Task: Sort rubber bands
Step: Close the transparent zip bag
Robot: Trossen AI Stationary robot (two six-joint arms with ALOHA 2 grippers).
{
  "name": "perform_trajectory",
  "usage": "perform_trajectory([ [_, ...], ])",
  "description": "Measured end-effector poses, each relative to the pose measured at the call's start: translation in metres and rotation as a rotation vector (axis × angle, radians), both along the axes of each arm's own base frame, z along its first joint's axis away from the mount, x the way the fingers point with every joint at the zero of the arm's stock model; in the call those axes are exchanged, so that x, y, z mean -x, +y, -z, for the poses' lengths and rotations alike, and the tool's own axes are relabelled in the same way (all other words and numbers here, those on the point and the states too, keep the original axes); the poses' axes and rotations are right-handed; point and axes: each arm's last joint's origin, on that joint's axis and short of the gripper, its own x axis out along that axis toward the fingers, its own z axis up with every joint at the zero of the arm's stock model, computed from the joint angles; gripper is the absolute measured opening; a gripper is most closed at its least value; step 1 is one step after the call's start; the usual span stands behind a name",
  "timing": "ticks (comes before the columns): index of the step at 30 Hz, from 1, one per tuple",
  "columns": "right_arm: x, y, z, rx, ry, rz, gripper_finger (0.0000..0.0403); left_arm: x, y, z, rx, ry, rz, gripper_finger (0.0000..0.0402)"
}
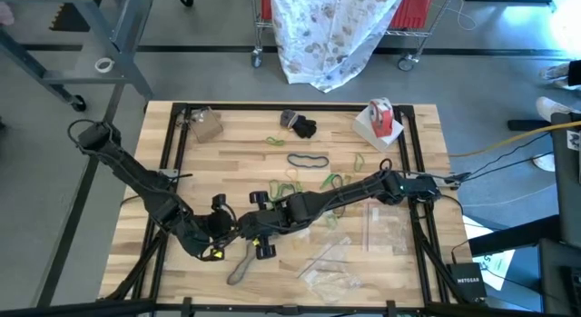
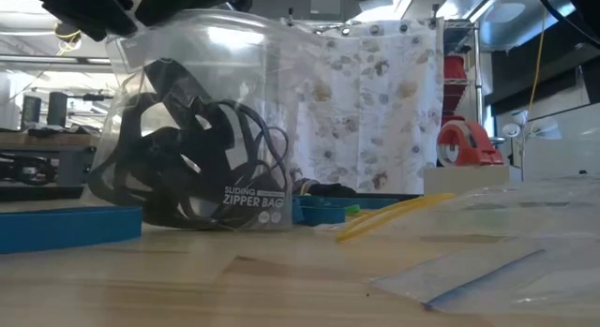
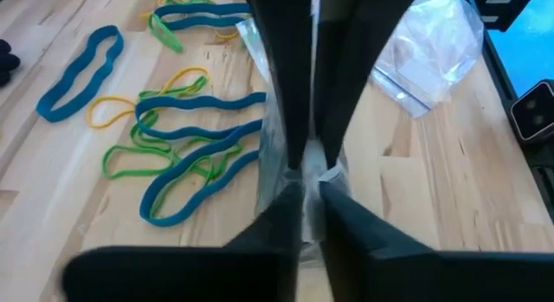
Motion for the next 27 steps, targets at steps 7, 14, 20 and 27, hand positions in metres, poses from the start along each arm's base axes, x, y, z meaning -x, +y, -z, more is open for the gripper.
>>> perform_trajectory([
  [7,0.002,-0.001,0.000,0.020,0.016,0.013,0.0010,0.001,0.000,0.001,-0.018,0.005,-0.009,0.0002],
  [14,0.010,-0.004,-0.003,0.029,0.075,0.036,0.0010,0.004,0.001,0.003,-0.031,0.027,-0.019,0.0001],
  [20,0.020,-0.006,-0.005,0.034,0.148,0.063,0.0010,0.005,0.002,0.004,-0.044,0.046,-0.017,0.0001],
  [27,0.036,-0.009,-0.006,0.013,0.292,0.112,0.0009,0.009,0.005,0.006,-0.031,0.086,-0.037,0.0000],
])
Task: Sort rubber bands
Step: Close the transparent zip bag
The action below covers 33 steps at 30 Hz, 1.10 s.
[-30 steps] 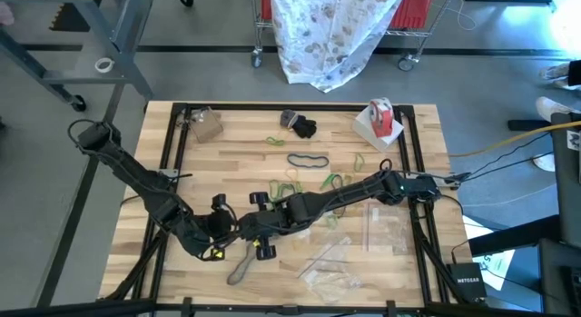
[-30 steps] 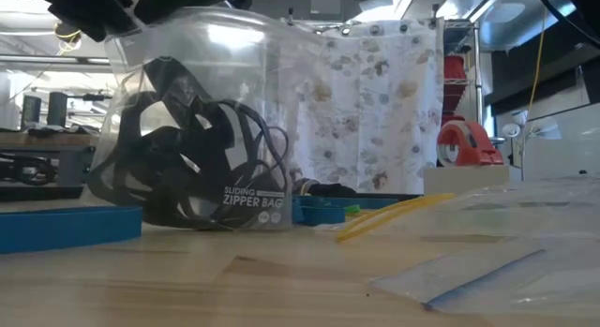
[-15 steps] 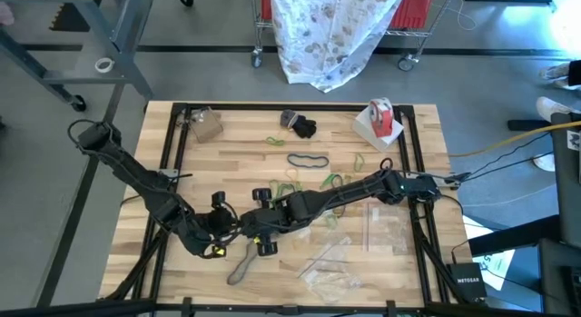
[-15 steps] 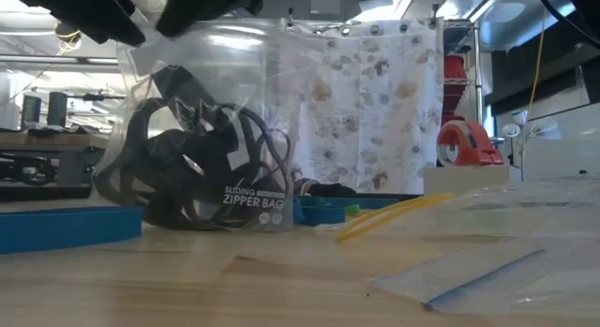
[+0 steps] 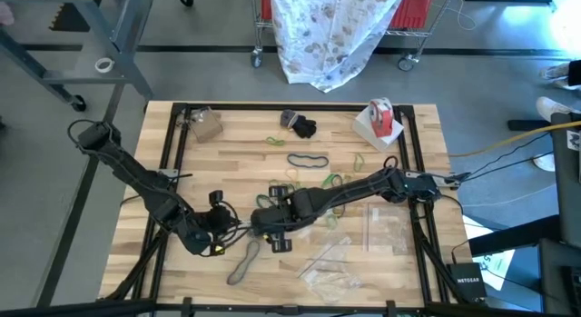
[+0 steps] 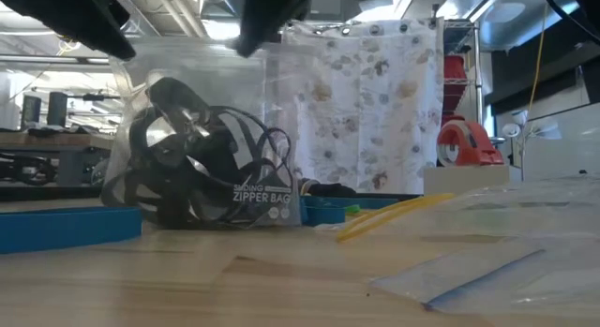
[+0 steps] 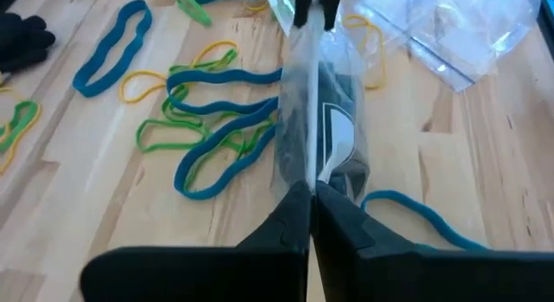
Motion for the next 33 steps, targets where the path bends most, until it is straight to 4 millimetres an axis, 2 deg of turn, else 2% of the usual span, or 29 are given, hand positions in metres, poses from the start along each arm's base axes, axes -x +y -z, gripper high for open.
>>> perform_trajectory([
  [14,0.038,0.002,-0.007,0.010,0.280,0.149,0.0008,0.004,0.001,0.003,-0.010,0.042,0.007,0.0000],
  [20,0.032,0.002,-0.007,-0.020,0.220,0.177,0.0009,0.003,0.001,0.001,0.003,0.021,0.004,0.0000],
  [29,-0.001,0.013,-0.020,-0.085,-0.147,0.031,0.0010,0.002,0.000,0.001,0.002,0.015,0.004,0.0000],
  [33,-0.015,0.013,-0.013,-0.040,-0.234,0.010,0.0010,0.002,0.000,0.001,-0.001,0.015,0.004,0.0000],
])
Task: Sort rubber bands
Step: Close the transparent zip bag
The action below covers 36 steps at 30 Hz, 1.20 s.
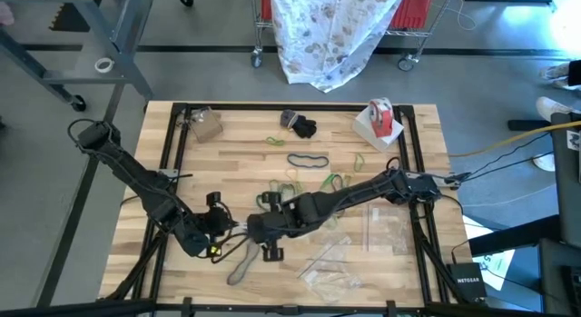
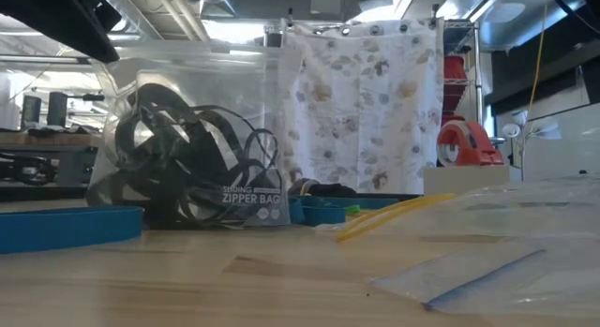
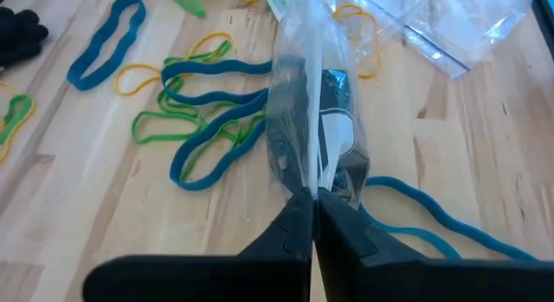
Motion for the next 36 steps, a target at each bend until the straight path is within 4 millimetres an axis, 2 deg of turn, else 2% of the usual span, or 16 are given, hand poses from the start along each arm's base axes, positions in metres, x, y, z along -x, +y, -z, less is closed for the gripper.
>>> perform_trajectory([
  [6,-0.012,-0.011,0.019,0.039,0.025,0.016,0.0010,0.000,0.000,0.000,-0.002,0.002,-0.001,0.0000],
  [18,-0.006,-0.015,0.024,0.049,0.108,0.024,0.0011,0.000,0.000,0.000,0.000,0.002,-0.003,0.0000],
  [21,-0.005,-0.016,0.022,0.042,0.108,0.022,0.0030,0.000,0.000,0.000,0.000,0.002,-0.003,0.0000],
  [26,-0.004,-0.016,0.016,0.039,0.097,0.022,0.0093,0.000,0.000,0.000,0.000,0.002,-0.003,0.0000],
  [29,-0.004,-0.016,0.017,0.030,0.102,0.016,0.0116,0.000,0.001,0.000,0.000,0.002,-0.005,0.0000],
  [32,-0.005,-0.016,0.019,0.053,0.096,0.030,0.0120,0.000,0.000,0.000,0.000,0.002,-0.004,0.0000],
  [36,-0.006,-0.016,0.020,0.068,0.086,0.021,0.0105,0.000,0.000,0.000,0.000,0.002,-0.004,0.0000],
])
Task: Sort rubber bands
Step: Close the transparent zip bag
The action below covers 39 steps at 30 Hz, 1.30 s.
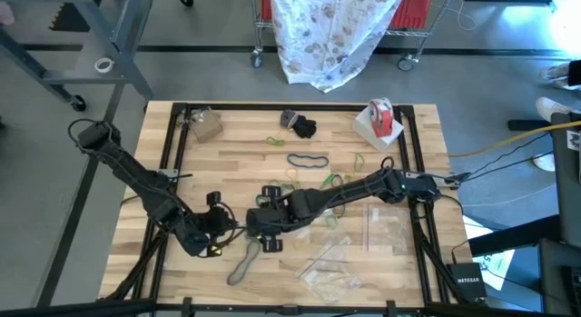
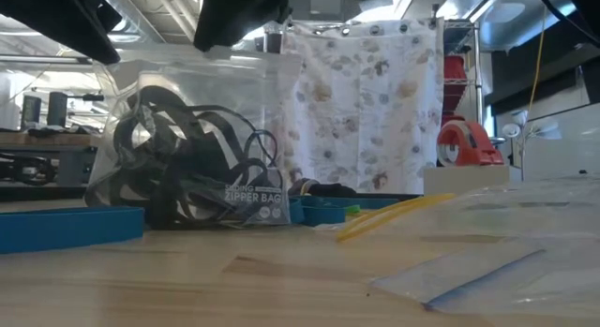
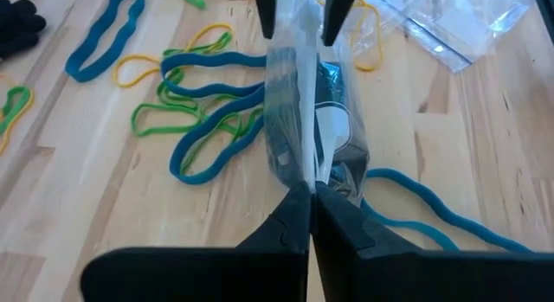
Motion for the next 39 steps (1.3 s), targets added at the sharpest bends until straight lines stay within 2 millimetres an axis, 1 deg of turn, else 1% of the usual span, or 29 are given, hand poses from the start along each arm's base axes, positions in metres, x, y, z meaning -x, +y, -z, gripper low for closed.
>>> perform_trajectory([
  [8,-0.001,0.000,0.000,0.004,-0.007,-0.009,0.0041,0.000,0.000,0.000,0.001,0.000,0.000,0.0000],
  [13,0.000,0.000,0.008,0.014,0.024,-0.009,0.0020,0.000,0.000,0.000,-0.002,-0.001,0.000,0.0000],
  [17,0.001,-0.001,0.007,0.028,0.028,-0.003,0.0012,0.000,0.000,0.000,-0.003,-0.002,-0.001,0.0000],
  [21,0.004,-0.003,0.009,0.084,0.056,0.015,0.0007,0.000,0.000,0.000,-0.008,-0.005,0.003,0.0000],
  [26,0.013,-0.007,0.012,0.148,0.144,0.024,0.0005,0.001,-0.001,0.000,-0.010,-0.002,0.006,0.0000],
  [32,0.020,-0.009,0.014,0.180,0.222,0.025,0.0005,0.001,-0.001,0.000,-0.011,0.002,0.010,0.0000],
  [34,0.025,-0.011,0.015,0.197,0.275,0.024,0.0005,0.001,-0.001,0.000,-0.011,0.010,0.015,0.0000],
  [37,0.025,-0.011,0.016,0.195,0.271,0.029,0.0005,0.001,-0.001,0.000,-0.007,0.010,0.018,0.0000],
  [39,0.026,-0.010,0.012,0.180,0.256,0.051,0.0005,0.001,-0.001,0.000,-0.008,0.009,0.017,0.0000],
])
